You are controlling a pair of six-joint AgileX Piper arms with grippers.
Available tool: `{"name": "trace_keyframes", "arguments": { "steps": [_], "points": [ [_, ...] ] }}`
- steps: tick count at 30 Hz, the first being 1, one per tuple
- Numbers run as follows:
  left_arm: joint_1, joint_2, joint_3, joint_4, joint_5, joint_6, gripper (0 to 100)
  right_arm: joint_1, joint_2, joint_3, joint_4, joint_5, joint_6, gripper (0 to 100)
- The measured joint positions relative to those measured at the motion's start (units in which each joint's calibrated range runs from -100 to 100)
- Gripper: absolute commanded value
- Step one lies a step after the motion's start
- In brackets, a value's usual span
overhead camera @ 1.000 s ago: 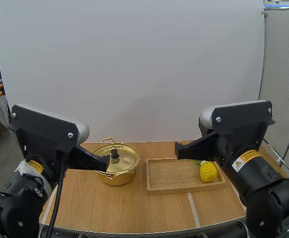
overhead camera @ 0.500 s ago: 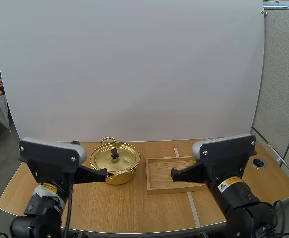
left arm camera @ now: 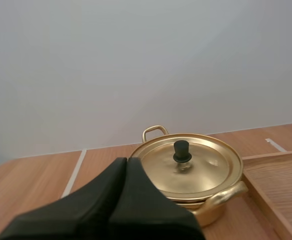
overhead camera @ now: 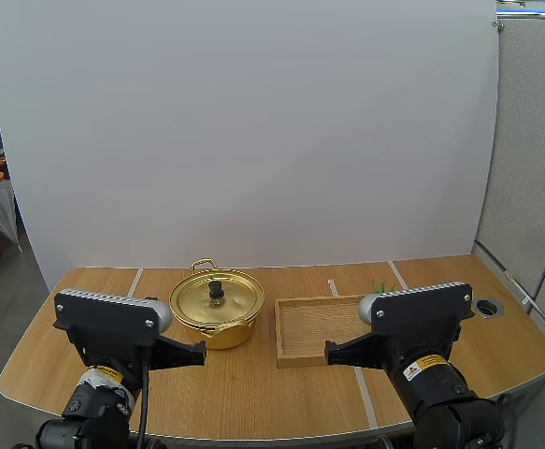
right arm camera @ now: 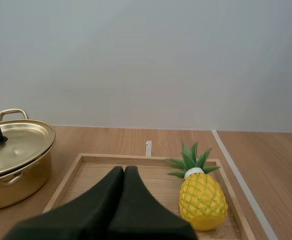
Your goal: Open the pot, put the grape inside, and close it
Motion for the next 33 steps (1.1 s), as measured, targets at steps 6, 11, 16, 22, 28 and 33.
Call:
{"name": "trace_keyframes", "arguments": {
  "steps": [6,11,16,22,28,33],
  "points": [
    [0.0,0.0,0.0,4.4,8.0,-7.0,0,-1.0,0.0,0.2,0.5,5.3,0.0,0],
    [0.0,0.0,0.0,4.8,11.5,-8.9,0,-1.2,0.0,0.2,0.8,10.1,0.0,0],
    [0.0,0.0,0.0,5.0,12.7,-9.5,0,-1.6,0.0,0.2,0.9,12.1,-0.1,0],
    [0.0,0.0,0.0,5.1,13.0,-10.6,0,-1.8,0.0,0.2,1.0,13.7,-2.2,0],
    [0.0,0.0,0.0,5.1,13.0,-10.6,0,-1.8,0.0,0.2,1.3,15.0,-8.4,0],
    [0.0,0.0,0.0,5.1,13.0,-10.6,0,-1.9,0.0,0.2,1.3,15.0,-8.0,0]
  ]
}}
